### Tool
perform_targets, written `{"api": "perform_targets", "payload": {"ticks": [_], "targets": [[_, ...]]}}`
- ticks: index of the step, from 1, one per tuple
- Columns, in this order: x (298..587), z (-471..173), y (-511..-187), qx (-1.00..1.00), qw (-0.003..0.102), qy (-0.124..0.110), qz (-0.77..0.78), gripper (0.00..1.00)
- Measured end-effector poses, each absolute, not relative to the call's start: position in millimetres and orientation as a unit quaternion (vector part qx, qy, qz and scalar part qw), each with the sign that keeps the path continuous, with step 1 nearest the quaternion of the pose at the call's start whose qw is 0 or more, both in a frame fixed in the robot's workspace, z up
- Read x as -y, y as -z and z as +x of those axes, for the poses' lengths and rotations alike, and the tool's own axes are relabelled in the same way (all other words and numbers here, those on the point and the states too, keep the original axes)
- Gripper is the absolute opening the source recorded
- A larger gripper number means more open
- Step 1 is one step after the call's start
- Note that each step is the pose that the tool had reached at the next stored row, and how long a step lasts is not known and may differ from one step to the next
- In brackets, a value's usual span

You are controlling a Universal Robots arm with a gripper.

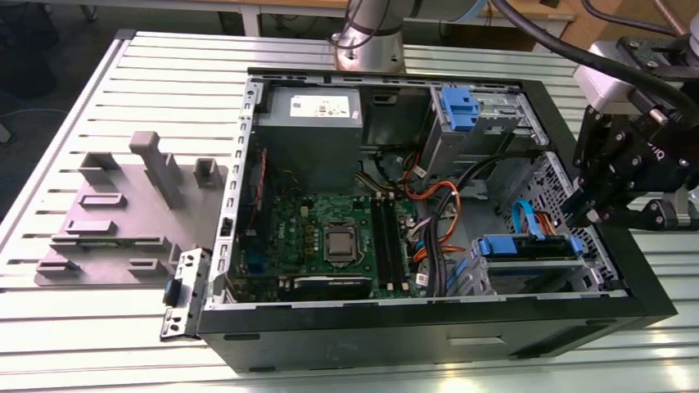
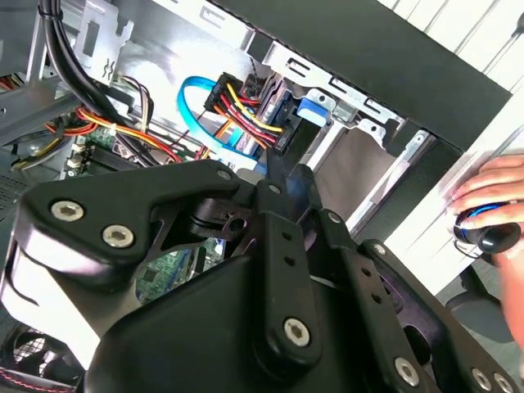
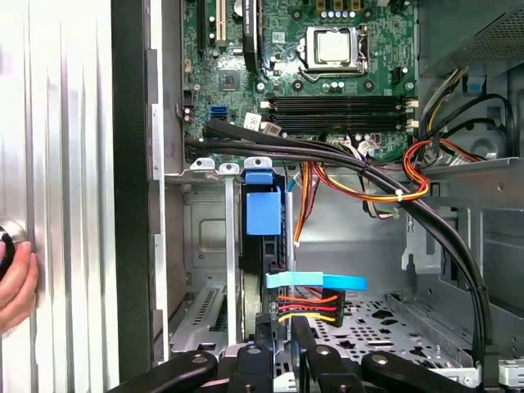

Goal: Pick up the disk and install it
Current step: 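Insert the second disk wire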

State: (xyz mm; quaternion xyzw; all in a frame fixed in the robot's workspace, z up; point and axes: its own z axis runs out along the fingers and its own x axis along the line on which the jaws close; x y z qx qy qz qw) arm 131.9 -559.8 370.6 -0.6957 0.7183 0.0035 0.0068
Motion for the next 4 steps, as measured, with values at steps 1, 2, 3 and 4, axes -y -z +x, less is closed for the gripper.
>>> {"api": "perform_targets", "payload": {"ticks": [1,2,3,4], "targets": [[559.8,131.9,-370.8,-0.718,0.007,-0.003,-0.696,0.24],[559.8,131.9,-371.0,-0.718,0.007,-0.003,-0.696,0.24],[559.8,131.9,-371.0,-0.718,0.007,-0.003,-0.696,0.24],[559.8,131.9,-371.0,-0.718,0.007,-0.003,-0.696,0.24]]}}
